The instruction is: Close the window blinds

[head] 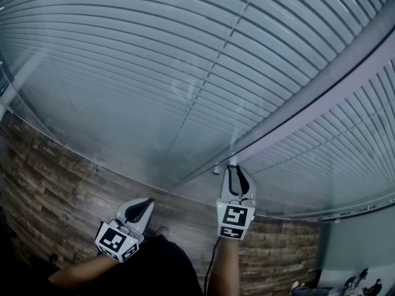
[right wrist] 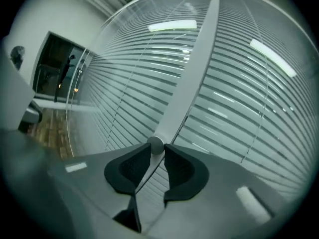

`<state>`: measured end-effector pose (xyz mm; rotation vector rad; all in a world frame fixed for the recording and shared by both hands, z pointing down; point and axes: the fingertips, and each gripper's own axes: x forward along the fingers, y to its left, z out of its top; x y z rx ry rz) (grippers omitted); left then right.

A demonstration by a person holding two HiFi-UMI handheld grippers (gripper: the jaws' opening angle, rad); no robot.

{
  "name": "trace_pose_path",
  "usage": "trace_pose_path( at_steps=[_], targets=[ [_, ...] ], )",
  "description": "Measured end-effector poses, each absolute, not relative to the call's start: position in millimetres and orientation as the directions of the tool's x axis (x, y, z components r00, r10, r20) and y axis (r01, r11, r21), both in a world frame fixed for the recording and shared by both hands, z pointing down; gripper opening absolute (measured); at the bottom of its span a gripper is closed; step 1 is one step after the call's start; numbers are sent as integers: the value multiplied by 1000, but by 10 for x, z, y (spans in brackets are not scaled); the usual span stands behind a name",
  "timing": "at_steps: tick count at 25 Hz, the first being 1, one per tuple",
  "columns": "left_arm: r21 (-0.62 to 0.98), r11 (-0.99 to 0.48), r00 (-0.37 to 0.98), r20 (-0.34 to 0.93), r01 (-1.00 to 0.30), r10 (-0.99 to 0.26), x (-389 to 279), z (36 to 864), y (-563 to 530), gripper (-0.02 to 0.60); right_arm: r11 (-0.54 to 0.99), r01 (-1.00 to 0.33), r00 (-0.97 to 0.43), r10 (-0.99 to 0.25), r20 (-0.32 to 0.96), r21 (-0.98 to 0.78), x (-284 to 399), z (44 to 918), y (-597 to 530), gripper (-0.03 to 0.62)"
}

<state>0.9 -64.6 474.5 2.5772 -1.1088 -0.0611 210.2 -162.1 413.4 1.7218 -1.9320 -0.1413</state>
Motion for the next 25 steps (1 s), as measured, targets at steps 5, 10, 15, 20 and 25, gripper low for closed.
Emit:
trace_pose_path(
  at_steps=[5, 10, 15, 20, 25],
  targets=[
    [317, -654, 707, 85, -687, -702, 61, 4728, -629, 0, 176, -864, -17, -947, 322, 473, 2083, 4148, -1630, 91],
    [328, -653, 709, 83, -683, -701, 86, 4728, -610, 0, 161, -965, -98, -953, 285, 207, 2154, 4166, -1568, 94],
    [330, -656, 711, 75, -679, -699, 98, 4709, -612, 0, 132, -991, -129, -985, 111, 14, 2109, 4073, -1283, 82],
    [321, -666, 715, 53, -673, -697, 131, 4637, -644, 0, 153, -988, -155, -987, 51, -36, 1889, 4066, -1101, 6],
    [307, -683, 724, 33, -663, -689, 211, 4589, -663, 0, 136, -991, -136, -988, 67, -3, 1779, 4092, -984, 2]
  ],
)
